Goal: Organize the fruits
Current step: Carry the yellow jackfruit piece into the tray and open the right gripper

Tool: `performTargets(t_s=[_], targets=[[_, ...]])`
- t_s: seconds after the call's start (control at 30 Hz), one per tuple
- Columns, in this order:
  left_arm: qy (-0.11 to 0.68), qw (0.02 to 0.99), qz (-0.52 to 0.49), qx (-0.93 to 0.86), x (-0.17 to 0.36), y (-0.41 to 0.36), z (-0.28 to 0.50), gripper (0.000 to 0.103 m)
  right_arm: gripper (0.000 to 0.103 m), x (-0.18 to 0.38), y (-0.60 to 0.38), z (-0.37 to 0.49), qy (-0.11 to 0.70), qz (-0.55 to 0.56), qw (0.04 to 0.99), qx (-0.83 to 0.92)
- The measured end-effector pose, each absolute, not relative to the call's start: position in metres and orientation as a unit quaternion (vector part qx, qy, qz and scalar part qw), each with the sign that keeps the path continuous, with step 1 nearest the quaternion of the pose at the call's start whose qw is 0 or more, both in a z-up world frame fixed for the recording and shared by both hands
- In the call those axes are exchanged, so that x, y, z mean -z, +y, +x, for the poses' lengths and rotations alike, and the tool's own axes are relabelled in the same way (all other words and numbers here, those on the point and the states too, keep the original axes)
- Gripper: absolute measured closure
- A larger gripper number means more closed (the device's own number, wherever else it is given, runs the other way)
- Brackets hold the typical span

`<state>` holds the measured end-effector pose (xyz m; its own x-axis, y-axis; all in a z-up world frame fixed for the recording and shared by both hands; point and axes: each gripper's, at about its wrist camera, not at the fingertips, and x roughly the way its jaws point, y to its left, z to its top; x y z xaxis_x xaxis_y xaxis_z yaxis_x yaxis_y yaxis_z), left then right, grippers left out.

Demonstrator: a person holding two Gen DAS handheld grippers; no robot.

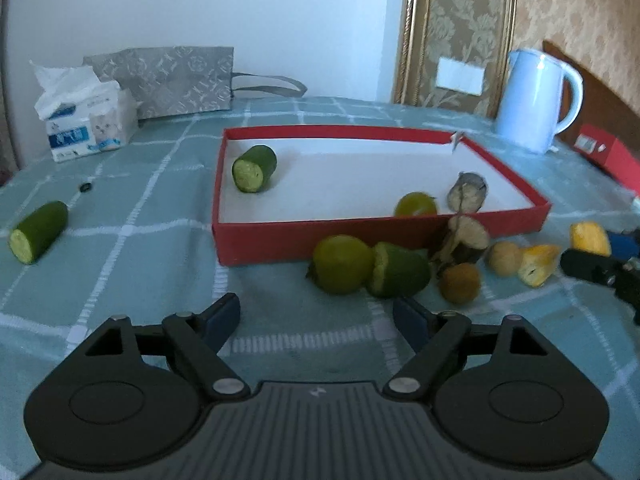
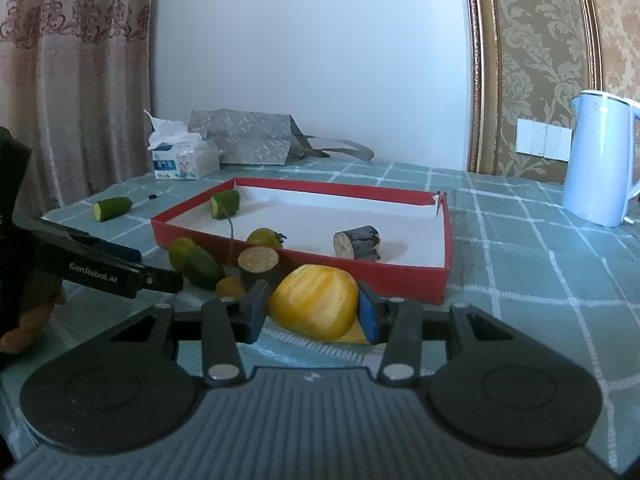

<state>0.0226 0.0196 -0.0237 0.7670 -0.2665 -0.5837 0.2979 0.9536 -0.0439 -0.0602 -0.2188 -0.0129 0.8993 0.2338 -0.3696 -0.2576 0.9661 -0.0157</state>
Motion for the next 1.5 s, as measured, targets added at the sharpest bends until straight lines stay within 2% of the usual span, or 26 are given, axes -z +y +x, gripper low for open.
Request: performTargets(t_s=[0.2,0.43,0.63,1.03,1.13,1.2,1.27,1.43,1.5], targets=[[0.31,0.938,0.037,0.148,0.024,0.017,0.022,0.011,0.059,0.005,-0.222,-0.05,0.181,-0.037,0.976,-0.114],[0.313,0.938,0.044,0.145,0.024,0.014,0.024,0.007,0.059,-0.02,-0.227,-0.017,0.164,-0.06,0.981,-0.083],[0.315,0.937,0.049,0.144,0.025,0.012,0.024,0.006,0.059,-0.031,-0.237,0.049,0.195,-0.036,0.978,-0.06],[0.316,0.936,0.048,0.147,0.025,0.011,0.025,0.003,0.059,0.005,-0.246,0.136,0.286,-0.001,0.958,-0.022],[0.316,0.936,0.049,0.147,0.025,0.01,0.025,0.002,0.043,0.011,-0.244,0.139,0.295,-0.001,0.955,-0.022],[0.316,0.936,0.049,0.147,0.025,0.01,0.025,0.002,0.039,0.012,-0.242,0.137,0.286,-0.001,0.958,-0.021],[0.316,0.936,0.05,0.147,0.025,0.01,0.025,0.002,0.019,0.01,-0.24,0.134,0.276,-0.006,0.961,-0.018],[0.316,0.936,0.048,0.147,0.025,0.01,0.025,0.002,0.016,0.002,-0.242,0.123,0.251,-0.003,0.968,-0.017],[0.316,0.936,0.048,0.148,0.025,0.011,0.025,0.002,0.009,-0.002,-0.243,0.113,0.238,-0.011,0.971,-0.002]])
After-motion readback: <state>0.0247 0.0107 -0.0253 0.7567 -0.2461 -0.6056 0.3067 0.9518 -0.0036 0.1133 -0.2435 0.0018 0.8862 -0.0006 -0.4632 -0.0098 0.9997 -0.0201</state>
